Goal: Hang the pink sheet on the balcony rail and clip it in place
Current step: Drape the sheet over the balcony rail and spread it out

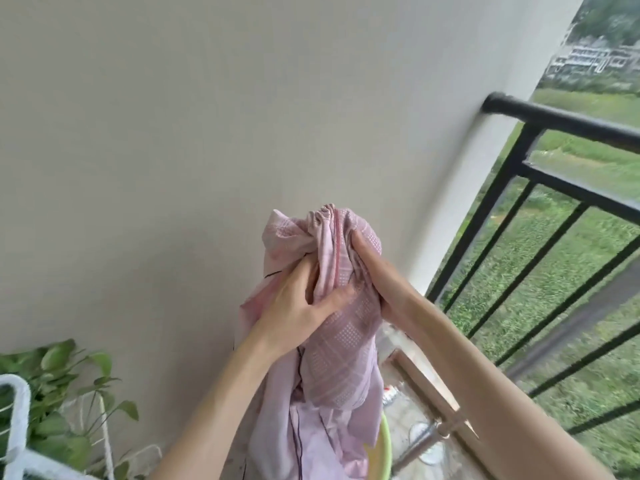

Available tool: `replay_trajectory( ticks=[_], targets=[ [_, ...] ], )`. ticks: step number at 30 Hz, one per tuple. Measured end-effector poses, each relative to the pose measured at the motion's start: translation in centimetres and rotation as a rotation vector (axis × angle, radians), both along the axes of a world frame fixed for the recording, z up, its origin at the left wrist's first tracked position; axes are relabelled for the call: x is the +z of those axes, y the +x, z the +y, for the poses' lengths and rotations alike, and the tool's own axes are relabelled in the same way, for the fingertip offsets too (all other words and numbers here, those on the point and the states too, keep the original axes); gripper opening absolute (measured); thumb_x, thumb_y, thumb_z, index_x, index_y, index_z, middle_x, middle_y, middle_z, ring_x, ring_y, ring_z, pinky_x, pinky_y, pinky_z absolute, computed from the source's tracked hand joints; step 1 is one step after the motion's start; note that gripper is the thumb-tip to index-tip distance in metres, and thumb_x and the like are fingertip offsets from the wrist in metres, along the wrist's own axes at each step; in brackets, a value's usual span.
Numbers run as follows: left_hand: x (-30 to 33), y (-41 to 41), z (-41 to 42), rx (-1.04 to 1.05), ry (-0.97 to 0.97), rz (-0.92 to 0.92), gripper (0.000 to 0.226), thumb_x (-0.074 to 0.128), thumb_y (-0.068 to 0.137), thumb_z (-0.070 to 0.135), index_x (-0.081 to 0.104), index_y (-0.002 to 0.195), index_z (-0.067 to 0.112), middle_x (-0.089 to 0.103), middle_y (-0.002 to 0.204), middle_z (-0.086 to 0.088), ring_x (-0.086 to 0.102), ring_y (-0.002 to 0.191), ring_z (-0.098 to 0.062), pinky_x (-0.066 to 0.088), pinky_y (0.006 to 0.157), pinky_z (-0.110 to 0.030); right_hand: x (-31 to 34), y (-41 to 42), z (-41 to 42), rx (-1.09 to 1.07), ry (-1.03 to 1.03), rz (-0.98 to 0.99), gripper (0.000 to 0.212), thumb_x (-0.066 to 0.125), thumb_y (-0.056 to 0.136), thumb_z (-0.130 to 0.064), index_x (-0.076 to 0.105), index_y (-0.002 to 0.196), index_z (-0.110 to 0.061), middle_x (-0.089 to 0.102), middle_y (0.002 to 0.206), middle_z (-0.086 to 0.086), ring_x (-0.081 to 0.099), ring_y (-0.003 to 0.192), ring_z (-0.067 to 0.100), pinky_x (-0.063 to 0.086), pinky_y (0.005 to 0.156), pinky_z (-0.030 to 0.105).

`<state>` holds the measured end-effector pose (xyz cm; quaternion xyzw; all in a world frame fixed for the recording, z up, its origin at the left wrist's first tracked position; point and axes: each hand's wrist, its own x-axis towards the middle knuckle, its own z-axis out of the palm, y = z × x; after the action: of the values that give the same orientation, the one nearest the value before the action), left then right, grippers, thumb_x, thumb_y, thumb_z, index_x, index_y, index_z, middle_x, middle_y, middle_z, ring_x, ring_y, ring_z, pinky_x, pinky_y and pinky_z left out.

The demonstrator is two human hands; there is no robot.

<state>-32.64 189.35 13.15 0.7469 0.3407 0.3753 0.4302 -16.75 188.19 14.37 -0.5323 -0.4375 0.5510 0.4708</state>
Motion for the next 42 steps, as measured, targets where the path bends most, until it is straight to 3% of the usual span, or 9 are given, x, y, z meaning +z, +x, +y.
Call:
replay_trajectory(
  ticks=[4, 7, 11, 15, 18, 23, 31, 36, 42],
  targets=[
    [7.2, 1.1, -0.3, -0.093, 0.114, -0.092, 0.046, 0.059, 0.070, 0.064, 0.045, 0.113, 0.057, 0.053, 0.116, 0.038, 0.048, 0.112, 0.015, 0.036, 0.091, -0.005, 7.7, 1.5, -0.4, 0.008, 0.131, 0.004, 0.061, 0.048, 0.074, -0.072, 0.071, 0.107, -0.026, 0.072, 0.107, 0.002, 0.067, 0.101, 0.014, 0.055, 0.075, 0.022],
    [13.4, 2.8, -0.4, -0.193, 0.217, -0.164, 0.043, 0.059, 0.079, 0.052, 0.049, 0.120, 0.042, 0.058, 0.116, 0.027, 0.052, 0.110, 0.010, 0.039, 0.090, -0.009, 14.5, 3.0, -1.4, 0.034, 0.245, 0.002, 0.054, 0.038, 0.085, -0.067, 0.076, 0.095, -0.030, 0.074, 0.100, 0.000, 0.069, 0.095, 0.011, 0.055, 0.072, 0.021],
    [21.6, 6.4, -0.8, -0.329, 0.318, -0.207, 0.057, 0.057, 0.080, 0.051, 0.048, 0.130, 0.025, 0.056, 0.123, 0.018, 0.051, 0.113, 0.005, 0.040, 0.097, -0.014, 23.2, 5.7, -3.7, -0.003, 0.405, -0.005, 0.057, 0.033, 0.091, -0.063, 0.070, 0.105, -0.022, 0.074, 0.097, 0.004, 0.070, 0.091, 0.015, 0.056, 0.073, 0.025],
    [28.5, 10.5, -2.3, -0.385, 0.395, -0.280, 0.059, 0.053, 0.079, 0.057, 0.044, 0.133, 0.033, 0.052, 0.120, 0.029, 0.048, 0.108, 0.018, 0.037, 0.091, -0.003, 30.4, 8.7, -6.3, -0.068, 0.565, -0.025, 0.056, 0.032, 0.093, -0.060, 0.066, 0.111, -0.020, 0.073, 0.102, 0.006, 0.068, 0.099, 0.019, 0.055, 0.086, 0.032],
    [31.4, 13.9, -4.0, -0.453, 0.388, -0.322, 0.056, 0.052, 0.083, 0.057, 0.042, 0.134, 0.036, 0.052, 0.128, 0.023, 0.048, 0.115, 0.009, 0.036, 0.101, -0.017, 33.5, 11.5, -8.9, -0.140, 0.617, -0.060, 0.058, 0.033, 0.092, -0.061, 0.066, 0.111, -0.017, 0.071, 0.103, 0.009, 0.066, 0.100, 0.023, 0.052, 0.093, 0.038],
    [32.0, 19.7, -7.1, -0.591, 0.293, -0.285, 0.043, 0.057, 0.081, 0.056, 0.053, 0.121, 0.040, 0.061, 0.122, 0.014, 0.057, 0.112, -0.006, 0.040, 0.105, -0.037, 33.6, 16.8, -13.6, -0.207, 0.678, -0.037, 0.059, 0.032, 0.093, -0.058, 0.059, 0.122, -0.014, 0.068, 0.107, 0.009, 0.063, 0.102, 0.023, 0.049, 0.097, 0.038],
    [34.6, 26.8, -11.5, -0.748, 0.277, -0.448, 0.044, 0.057, 0.085, 0.045, 0.047, 0.128, 0.040, 0.061, 0.114, 0.022, 0.060, 0.103, 0.004, 0.050, 0.090, -0.020, 34.6, 22.8, -19.1, -0.434, 0.787, -0.115, 0.064, 0.035, 0.092, -0.060, 0.058, 0.124, -0.009, 0.062, 0.123, 0.018, 0.059, 0.115, 0.030, 0.046, 0.100, 0.044],
    [32.3, 29.7, -11.0, -0.780, 0.172, -0.393, 0.047, 0.062, 0.077, 0.055, 0.044, 0.120, 0.057, 0.054, 0.124, 0.022, 0.055, 0.114, -0.002, 0.044, 0.101, -0.032, 32.9, 25.4, -19.5, -0.467, 0.737, -0.120, 0.051, 0.039, 0.093, -0.056, 0.076, 0.097, -0.021, 0.073, 0.104, 0.009, 0.068, 0.101, 0.021, 0.056, 0.078, 0.029],
    [28.8, 30.7, -8.5, -0.799, 0.015, -0.445, 0.062, 0.062, 0.084, 0.032, 0.037, 0.140, 0.029, 0.044, 0.143, 0.001, 0.045, 0.128, -0.018, 0.034, 0.110, -0.043, 29.8, 26.6, -17.2, -0.419, 0.570, -0.104, 0.056, 0.044, 0.089, -0.059, 0.070, 0.108, -0.014, 0.072, 0.104, 0.013, 0.069, 0.097, 0.022, 0.056, 0.074, 0.029]
  ],
)
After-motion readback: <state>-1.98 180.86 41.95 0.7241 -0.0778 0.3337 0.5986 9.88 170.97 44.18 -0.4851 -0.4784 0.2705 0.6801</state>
